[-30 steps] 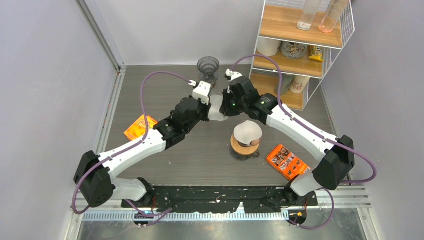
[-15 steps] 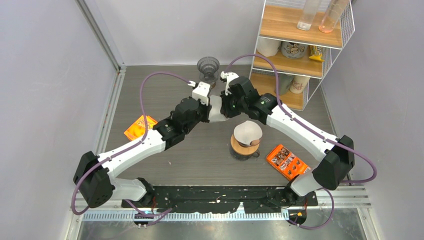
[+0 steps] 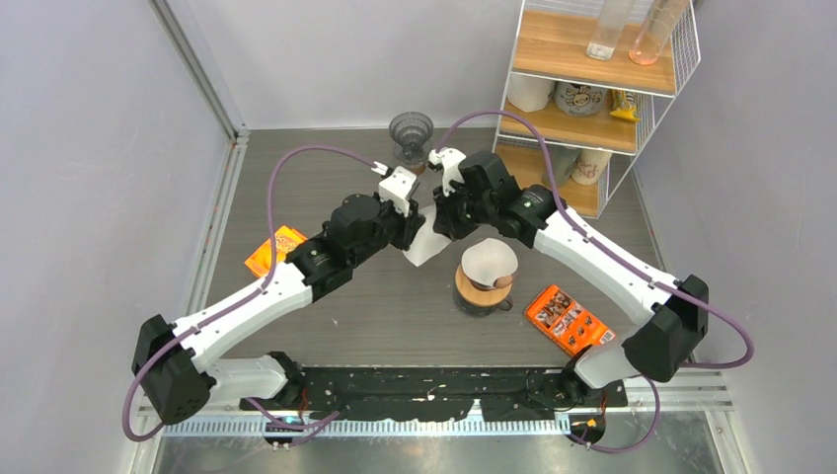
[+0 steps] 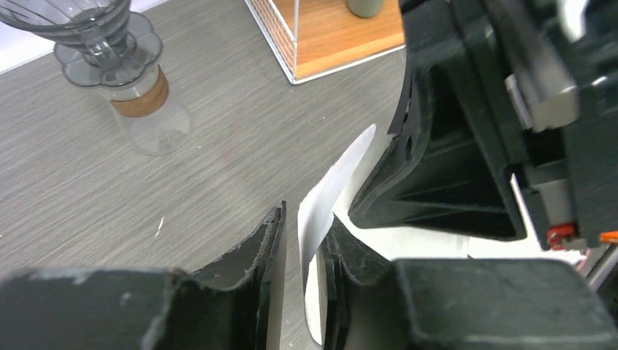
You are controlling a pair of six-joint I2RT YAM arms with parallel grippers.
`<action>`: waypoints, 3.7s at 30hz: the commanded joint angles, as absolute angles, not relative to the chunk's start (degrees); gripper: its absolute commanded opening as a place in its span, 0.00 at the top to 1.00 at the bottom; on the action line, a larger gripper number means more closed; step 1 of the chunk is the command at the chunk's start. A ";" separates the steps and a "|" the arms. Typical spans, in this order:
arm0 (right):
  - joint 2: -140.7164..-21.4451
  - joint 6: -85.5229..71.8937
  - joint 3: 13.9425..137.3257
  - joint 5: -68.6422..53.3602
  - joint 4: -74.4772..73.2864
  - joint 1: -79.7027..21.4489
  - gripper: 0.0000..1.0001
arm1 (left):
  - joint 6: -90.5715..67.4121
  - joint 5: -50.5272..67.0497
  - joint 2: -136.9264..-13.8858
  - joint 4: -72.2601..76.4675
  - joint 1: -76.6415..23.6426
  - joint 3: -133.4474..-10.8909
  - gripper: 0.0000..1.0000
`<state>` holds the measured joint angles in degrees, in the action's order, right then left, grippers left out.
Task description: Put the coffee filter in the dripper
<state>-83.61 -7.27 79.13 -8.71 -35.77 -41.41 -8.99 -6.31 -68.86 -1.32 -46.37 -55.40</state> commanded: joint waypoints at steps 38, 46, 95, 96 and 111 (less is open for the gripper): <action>-69.91 -8.22 76.92 -9.78 -21.67 -41.48 0.34 | -13.39 -6.10 -63.27 -1.93 -45.26 -55.37 1.00; -56.88 -13.54 64.65 5.63 -10.94 -40.95 0.04 | -15.20 -7.72 -66.67 -3.96 -42.55 -59.74 1.00; -38.96 -17.90 44.22 33.10 -16.96 -33.66 0.04 | -9.23 9.76 -121.71 -26.21 -21.54 -126.61 1.00; -38.99 -17.92 44.21 32.93 -16.92 -33.62 0.05 | -9.26 9.69 -122.23 -26.41 -21.49 -127.04 1.00; -38.70 -18.19 44.42 33.37 -18.61 -33.57 0.05 | -7.04 9.41 -126.21 -28.38 -21.27 -130.65 1.00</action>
